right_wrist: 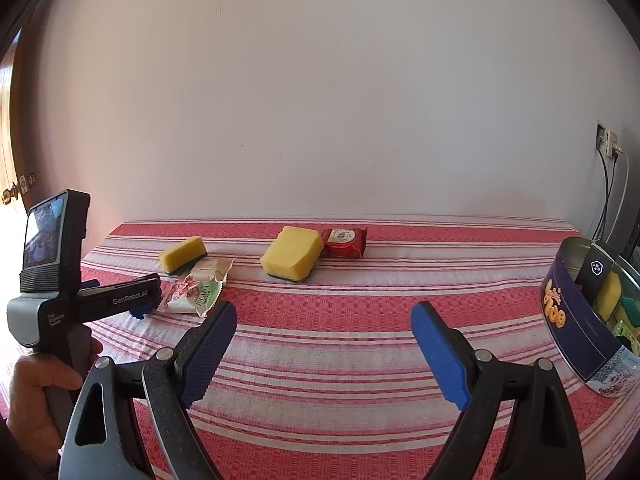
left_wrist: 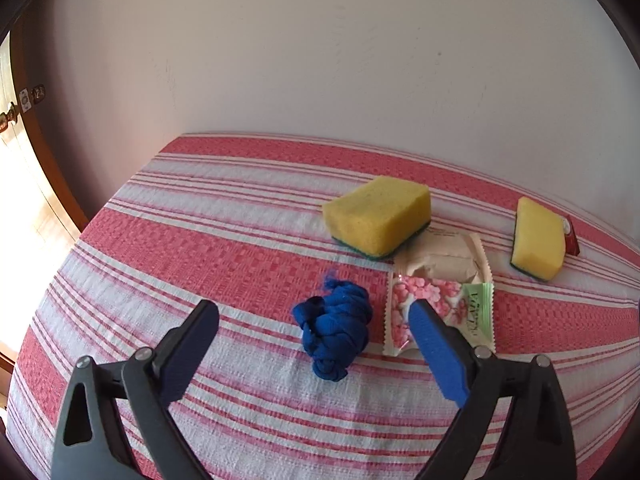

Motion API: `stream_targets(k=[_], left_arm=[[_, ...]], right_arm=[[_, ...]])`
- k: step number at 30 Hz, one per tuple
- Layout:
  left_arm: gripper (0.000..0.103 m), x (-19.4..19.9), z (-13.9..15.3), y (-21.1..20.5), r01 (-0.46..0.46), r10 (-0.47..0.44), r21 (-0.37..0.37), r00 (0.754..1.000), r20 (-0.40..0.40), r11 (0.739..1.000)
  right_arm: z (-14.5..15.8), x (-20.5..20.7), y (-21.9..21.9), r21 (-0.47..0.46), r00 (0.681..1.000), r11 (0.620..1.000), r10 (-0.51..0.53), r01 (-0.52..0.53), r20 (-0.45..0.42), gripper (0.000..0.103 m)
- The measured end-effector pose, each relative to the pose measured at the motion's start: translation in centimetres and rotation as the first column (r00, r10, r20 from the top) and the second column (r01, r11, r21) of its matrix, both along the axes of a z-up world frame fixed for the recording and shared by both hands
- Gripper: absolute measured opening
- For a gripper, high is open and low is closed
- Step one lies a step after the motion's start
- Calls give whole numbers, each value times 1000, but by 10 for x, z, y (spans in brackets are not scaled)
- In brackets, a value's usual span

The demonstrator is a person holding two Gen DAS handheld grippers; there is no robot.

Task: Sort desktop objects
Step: 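Grasp the blue yarn ball with left tool while right tool grasps a yellow sponge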

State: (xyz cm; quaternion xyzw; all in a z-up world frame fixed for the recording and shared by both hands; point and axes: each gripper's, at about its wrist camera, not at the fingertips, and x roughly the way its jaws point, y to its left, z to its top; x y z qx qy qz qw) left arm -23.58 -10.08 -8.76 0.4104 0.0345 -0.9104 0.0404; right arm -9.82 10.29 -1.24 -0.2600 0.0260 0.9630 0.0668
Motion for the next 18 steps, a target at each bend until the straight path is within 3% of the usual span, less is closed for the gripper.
stream_targets(k=[2,3,4,5,9,10,13,18], left_arm=[[85,-8,-13,-2,17,-19,25,998,60,1000],[82,-10,-14,-2,21,-22,24,998,59,999],[70,-10,-13,-2,28,-29,30,998,49,999],[64,-11,-14,-3,26,-27,20,998,51,999],[50,-10,-13,-5,22,-23,26,999,41,999],[35,-9,-12,-7,22,-23,31,999,36,999],[34,-7,-11,-11,20,-22,60,999,28,998],[33,6,9,-23,-75,74,-16,996,-58,997]], right_arm=[[-1,-8,-5,2,1000,1000,15,-15,4,91],[-1,-13,-8,2,1000,1000,22,-22,7,91],[0,-18,-10,-3,999,1000,31,-31,10,91],[0,-23,-11,-12,999,999,39,-39,13,91],[6,-46,-22,-28,997,997,77,-77,12,91],[6,-52,-26,-30,996,996,85,-85,16,91],[7,-74,-36,-66,990,989,137,-135,23,91],[-3,-126,-54,-174,973,963,219,-203,72,91]])
